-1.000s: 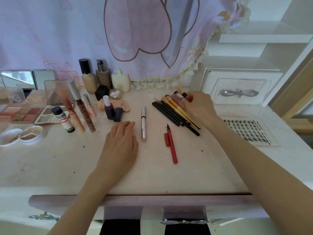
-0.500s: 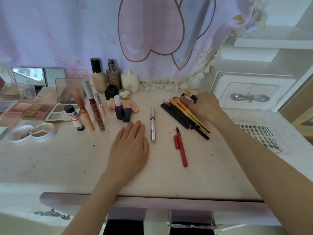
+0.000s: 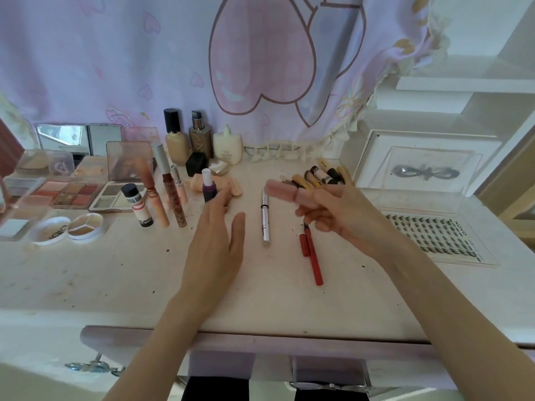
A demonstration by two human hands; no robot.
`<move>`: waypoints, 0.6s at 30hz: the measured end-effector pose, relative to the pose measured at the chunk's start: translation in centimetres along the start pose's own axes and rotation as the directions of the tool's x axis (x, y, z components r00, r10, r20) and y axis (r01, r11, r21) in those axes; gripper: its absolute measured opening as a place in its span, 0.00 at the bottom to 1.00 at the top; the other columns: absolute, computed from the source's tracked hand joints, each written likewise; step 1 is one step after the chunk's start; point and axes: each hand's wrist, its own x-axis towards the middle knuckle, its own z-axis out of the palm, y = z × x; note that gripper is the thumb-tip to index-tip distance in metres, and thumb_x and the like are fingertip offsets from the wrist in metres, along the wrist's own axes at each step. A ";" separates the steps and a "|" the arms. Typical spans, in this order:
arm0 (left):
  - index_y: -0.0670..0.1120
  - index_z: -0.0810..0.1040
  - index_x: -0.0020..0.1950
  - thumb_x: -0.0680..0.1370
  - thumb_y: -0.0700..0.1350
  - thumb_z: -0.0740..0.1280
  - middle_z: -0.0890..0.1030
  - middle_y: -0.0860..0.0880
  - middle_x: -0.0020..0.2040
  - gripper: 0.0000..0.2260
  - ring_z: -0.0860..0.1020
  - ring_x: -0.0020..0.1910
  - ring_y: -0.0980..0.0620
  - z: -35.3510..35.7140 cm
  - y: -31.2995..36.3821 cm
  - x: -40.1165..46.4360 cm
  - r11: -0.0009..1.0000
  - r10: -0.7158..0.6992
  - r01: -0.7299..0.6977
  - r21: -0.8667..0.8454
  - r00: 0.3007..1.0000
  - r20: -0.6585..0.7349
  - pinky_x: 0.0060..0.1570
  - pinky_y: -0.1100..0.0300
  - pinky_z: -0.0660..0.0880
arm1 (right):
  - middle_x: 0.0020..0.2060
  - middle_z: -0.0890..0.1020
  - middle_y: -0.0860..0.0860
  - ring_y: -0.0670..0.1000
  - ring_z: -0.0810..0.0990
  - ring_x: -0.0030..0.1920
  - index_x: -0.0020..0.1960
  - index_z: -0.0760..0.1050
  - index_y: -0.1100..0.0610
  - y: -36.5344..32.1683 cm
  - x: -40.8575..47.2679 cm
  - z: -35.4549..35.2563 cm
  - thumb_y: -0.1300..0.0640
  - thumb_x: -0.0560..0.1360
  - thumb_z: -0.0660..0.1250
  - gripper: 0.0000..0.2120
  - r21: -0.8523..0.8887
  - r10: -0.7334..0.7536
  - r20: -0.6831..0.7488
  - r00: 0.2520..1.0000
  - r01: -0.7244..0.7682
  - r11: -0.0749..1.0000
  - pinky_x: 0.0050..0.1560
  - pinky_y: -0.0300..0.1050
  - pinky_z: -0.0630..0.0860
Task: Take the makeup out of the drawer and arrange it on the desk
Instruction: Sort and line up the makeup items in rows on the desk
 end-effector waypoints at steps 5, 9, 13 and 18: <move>0.53 0.62 0.64 0.77 0.58 0.54 0.71 0.53 0.50 0.18 0.71 0.40 0.61 -1.4 1.1 -1.6 0.966 0.256 -0.257 -0.003 0.963 0.088 0.39 0.70 0.67 | 0.30 0.80 0.54 0.45 0.72 0.26 0.49 0.78 0.64 -0.3 -1.6 2.6 0.55 0.76 0.64 0.12 0.004 0.055 0.155 0.986 -0.056 0.998 0.22 0.34 0.65; 0.54 0.65 0.53 0.76 0.57 0.56 0.78 0.56 0.45 0.10 0.77 0.39 0.63 -1.8 2.1 -2.3 0.965 0.246 -0.245 -0.095 0.969 -0.004 0.39 0.73 0.71 | 0.26 0.72 0.50 0.46 0.65 0.23 0.52 0.77 0.69 -0.5 -2.8 4.9 0.48 0.75 0.64 0.22 0.104 0.076 0.207 0.975 -0.100 0.990 0.21 0.34 0.59; 0.55 0.65 0.46 0.77 0.55 0.58 0.78 0.66 0.40 0.05 0.79 0.44 0.68 -1.9 2.7 -2.9 0.947 0.076 -0.094 -0.307 0.995 -0.070 0.40 0.75 0.72 | 0.26 0.69 0.50 0.44 0.62 0.22 0.49 0.76 0.71 -0.5 -3.4 6.3 0.49 0.76 0.64 0.22 0.106 0.014 0.154 0.988 -0.030 0.994 0.21 0.34 0.59; 0.53 0.66 0.44 0.78 0.47 0.57 0.80 0.63 0.36 0.04 0.79 0.39 0.66 -1.9 3.1 -3.2 0.917 -0.019 -0.024 -0.398 0.994 -0.103 0.36 0.74 0.72 | 0.23 0.70 0.46 0.43 0.64 0.22 0.46 0.75 0.68 0.0 -3.4 7.2 0.50 0.77 0.62 0.18 0.064 -0.093 0.092 0.991 0.087 0.994 0.23 0.33 0.62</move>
